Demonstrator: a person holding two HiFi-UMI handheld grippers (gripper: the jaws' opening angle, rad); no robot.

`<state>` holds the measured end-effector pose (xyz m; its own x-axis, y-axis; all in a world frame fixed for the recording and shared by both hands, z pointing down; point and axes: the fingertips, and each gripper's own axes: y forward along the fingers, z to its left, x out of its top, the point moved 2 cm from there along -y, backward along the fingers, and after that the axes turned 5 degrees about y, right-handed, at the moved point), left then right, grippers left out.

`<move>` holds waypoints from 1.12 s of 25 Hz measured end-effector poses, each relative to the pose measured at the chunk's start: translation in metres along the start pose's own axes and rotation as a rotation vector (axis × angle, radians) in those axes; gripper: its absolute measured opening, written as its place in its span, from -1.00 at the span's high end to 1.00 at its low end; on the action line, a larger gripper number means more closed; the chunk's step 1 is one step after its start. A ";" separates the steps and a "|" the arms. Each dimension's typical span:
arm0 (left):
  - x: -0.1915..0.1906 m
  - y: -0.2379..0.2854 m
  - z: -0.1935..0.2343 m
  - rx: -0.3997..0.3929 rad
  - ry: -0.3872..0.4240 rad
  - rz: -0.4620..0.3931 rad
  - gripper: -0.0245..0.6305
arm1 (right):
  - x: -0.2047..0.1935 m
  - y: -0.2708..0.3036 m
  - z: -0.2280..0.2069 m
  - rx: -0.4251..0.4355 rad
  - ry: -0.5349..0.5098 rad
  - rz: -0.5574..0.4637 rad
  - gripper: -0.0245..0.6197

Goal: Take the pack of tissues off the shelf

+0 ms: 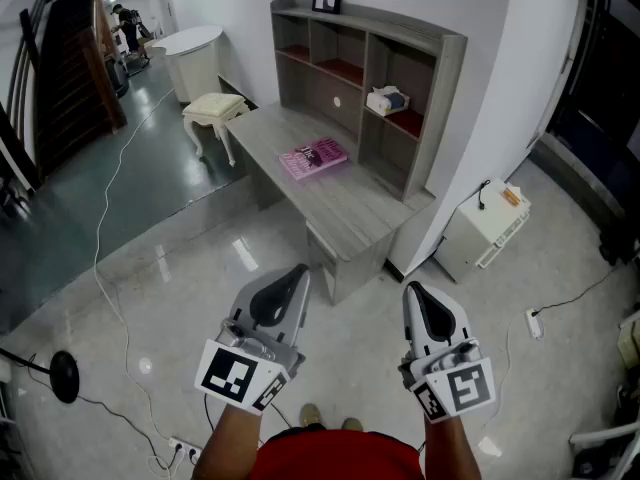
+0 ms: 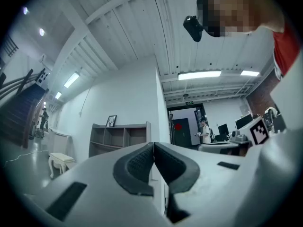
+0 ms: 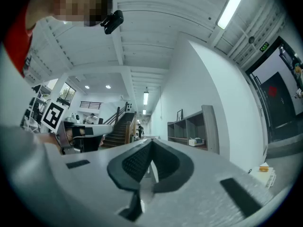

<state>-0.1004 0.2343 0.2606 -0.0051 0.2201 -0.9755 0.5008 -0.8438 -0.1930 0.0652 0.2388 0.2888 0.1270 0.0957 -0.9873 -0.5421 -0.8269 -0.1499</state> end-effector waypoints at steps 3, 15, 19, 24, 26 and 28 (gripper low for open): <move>-0.001 0.002 0.008 -0.004 -0.005 -0.006 0.90 | 0.001 0.006 0.003 0.004 0.011 -0.009 0.91; -0.014 0.008 0.055 -0.059 -0.051 -0.047 0.90 | -0.017 0.038 0.025 -0.054 -0.021 0.027 0.91; -0.021 0.017 0.069 -0.082 -0.072 -0.044 0.90 | -0.023 0.052 0.025 -0.075 -0.034 0.053 0.91; -0.028 0.035 0.089 -0.085 -0.077 -0.044 0.90 | -0.024 0.077 0.014 -0.084 -0.044 0.053 0.91; -0.032 0.047 0.096 -0.080 -0.071 -0.046 0.90 | -0.027 0.089 0.003 -0.084 -0.044 0.046 0.91; -0.038 0.063 0.103 -0.079 -0.056 -0.042 0.90 | -0.032 0.103 -0.012 -0.085 -0.036 0.036 0.91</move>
<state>-0.1579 0.1221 0.2744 -0.0749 0.2251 -0.9715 0.5654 -0.7928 -0.2273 0.0153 0.1441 0.3056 0.0777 0.0834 -0.9935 -0.4735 -0.8739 -0.1104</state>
